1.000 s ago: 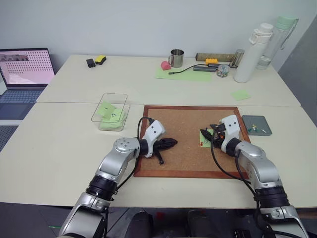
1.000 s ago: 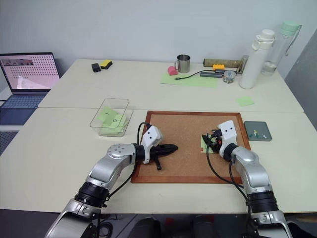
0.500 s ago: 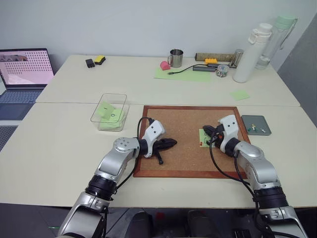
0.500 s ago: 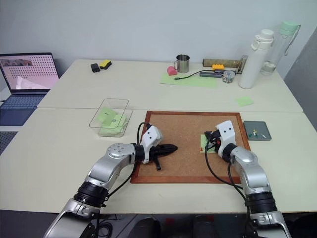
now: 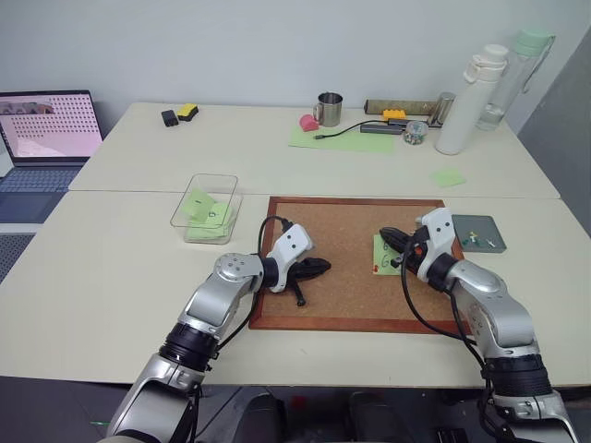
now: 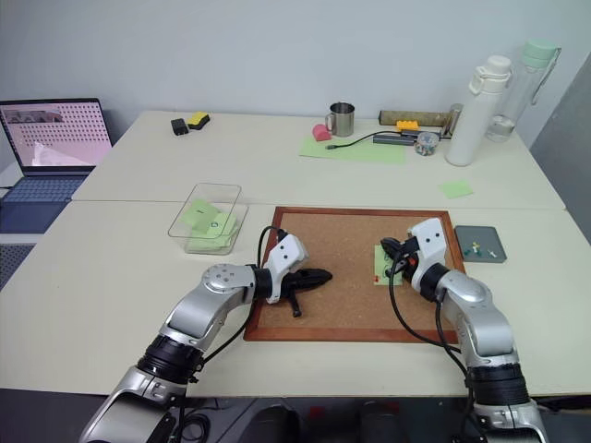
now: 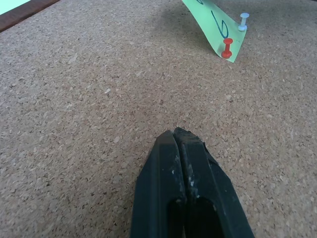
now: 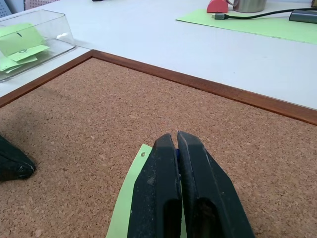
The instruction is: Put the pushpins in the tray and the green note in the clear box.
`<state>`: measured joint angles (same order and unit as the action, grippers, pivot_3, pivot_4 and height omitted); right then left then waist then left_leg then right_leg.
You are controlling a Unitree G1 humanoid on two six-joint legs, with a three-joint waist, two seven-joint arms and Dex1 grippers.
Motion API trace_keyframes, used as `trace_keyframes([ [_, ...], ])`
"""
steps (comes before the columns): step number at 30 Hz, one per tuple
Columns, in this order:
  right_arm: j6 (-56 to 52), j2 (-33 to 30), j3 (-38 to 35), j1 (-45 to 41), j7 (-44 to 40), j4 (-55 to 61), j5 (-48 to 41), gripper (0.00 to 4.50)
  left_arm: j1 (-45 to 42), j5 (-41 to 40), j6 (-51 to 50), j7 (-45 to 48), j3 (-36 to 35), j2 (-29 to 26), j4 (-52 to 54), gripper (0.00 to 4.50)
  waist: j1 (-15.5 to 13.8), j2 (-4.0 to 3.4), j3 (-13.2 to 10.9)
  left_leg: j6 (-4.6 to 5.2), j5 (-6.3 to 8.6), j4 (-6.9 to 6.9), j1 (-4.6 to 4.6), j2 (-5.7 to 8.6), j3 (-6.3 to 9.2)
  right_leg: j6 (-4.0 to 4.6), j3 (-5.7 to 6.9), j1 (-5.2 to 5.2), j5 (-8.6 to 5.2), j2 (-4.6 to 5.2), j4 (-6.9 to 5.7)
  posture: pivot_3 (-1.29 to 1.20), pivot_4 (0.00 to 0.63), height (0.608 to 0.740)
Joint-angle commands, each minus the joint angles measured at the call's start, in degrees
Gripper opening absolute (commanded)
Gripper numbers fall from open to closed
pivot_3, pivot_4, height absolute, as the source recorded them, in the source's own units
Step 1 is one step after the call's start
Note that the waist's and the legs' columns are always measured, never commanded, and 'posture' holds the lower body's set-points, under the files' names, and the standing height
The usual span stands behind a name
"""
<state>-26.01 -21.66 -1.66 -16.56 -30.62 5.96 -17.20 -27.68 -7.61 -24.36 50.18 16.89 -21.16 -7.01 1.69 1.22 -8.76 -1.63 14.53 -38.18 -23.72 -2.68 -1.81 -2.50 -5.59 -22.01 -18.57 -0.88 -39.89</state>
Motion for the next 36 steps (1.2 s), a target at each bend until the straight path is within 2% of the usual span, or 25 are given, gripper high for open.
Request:
trace_keyframes([
  [1,-1.0,-0.5,-2.0,0.3,-0.2,3.8,-2.1,0.07,1.5,1.7,-2.7,-0.1,1.7,-0.8,-1.9,0.00,0.0,0.00,0.0,0.00,0.00,0.00,0.00,0.00,0.00,0.00,0.00,0.00,0.00,0.00,0.00,0.00,0.150,0.740],
  [13,-5.1,-2.6,-4.9,1.0,-0.5,6.0,-5.3,0.07,1.7,1.9,-2.1,-0.1,1.3,-1.3,-1.8,0.00,0.0,0.00,0.0,0.00,0.00,0.00,-0.01,0.00,0.00,0.00,0.00,0.00,0.00,0.00,0.01,0.00,0.150,0.740],
  [29,-9.8,-0.4,-11.7,-0.5,3.6,6.8,-13.8,0.07,1.7,1.7,-2.1,-0.3,1.1,-1.3,-2.0,0.00,0.0,0.00,0.0,0.00,0.00,0.01,-0.02,-0.01,0.00,0.00,-0.01,0.00,0.00,0.00,0.02,0.00,0.150,0.740],
  [32,-9.8,-0.9,-12.2,-0.7,3.9,6.8,-13.9,0.07,1.5,1.7,-2.1,-0.3,1.2,-1.3,-2.2,0.00,0.0,0.00,0.0,0.00,0.00,0.02,-0.01,0.00,0.00,0.00,0.00,0.00,0.00,0.00,0.02,0.00,0.150,0.740],
  [36,-7.3,-2.7,-15.4,-1.0,9.7,2.5,-9.3,0.07,1.5,1.6,-2.2,-0.2,1.2,-1.2,-2.1,0.00,0.0,0.00,0.0,0.00,0.00,0.02,-0.01,0.00,0.00,0.00,-0.01,0.00,0.00,0.00,0.02,0.00,0.150,0.740],
])
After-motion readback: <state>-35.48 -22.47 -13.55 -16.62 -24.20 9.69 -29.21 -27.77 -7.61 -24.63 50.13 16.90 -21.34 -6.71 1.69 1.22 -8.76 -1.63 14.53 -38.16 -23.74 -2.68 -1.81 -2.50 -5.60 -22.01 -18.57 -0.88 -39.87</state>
